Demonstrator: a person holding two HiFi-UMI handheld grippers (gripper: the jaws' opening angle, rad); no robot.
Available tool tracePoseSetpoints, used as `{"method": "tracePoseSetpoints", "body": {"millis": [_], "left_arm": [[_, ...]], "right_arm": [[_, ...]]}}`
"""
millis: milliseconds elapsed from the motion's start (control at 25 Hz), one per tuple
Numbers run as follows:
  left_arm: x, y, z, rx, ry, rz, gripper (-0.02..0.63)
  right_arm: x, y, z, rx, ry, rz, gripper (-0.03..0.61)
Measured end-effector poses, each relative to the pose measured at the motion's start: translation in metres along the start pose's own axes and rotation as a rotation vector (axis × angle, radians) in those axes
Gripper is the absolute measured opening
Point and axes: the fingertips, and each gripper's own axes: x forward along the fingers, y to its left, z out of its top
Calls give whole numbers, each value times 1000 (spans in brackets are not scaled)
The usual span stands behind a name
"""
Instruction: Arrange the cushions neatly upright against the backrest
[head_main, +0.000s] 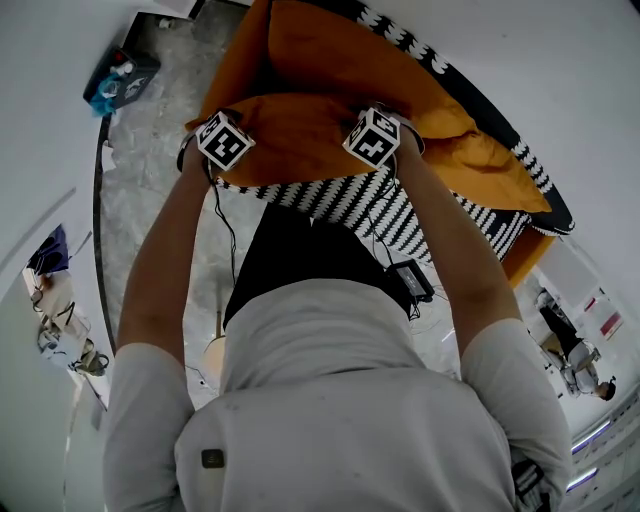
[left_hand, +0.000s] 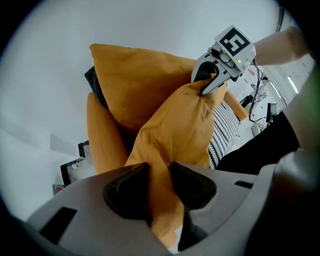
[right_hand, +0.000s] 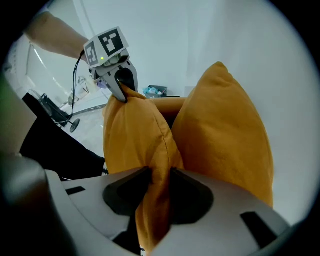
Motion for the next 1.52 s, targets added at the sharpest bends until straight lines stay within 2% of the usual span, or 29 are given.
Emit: {"method": "tracePoseSetpoints", "body": {"millis": [200, 480, 840, 1080, 1280, 1520], "left_arm": [[-9, -12, -2, -20, -62, 14, 93], [-26, -39, -10, -55, -99, 34, 53], [-58, -96, -40, -113, -148, 68, 40], [-82, -135, -52, -149, -189, 117, 34], [-115, -157, -42, -138, -225, 184, 32], [-160, -186, -26, -83, -265, 253, 32]], "right_arm": [[-8, 10, 2, -39, -25, -16, 104], [-31, 35, -4, -83, -88, -33, 69], [-74, 95, -14, -135, -154, -24, 54], [-105, 132, -26, -165, -196, -50, 49], [-141, 141, -31, -186, -243, -97, 49], [-192, 155, -42, -190, -297, -154, 49]]}}
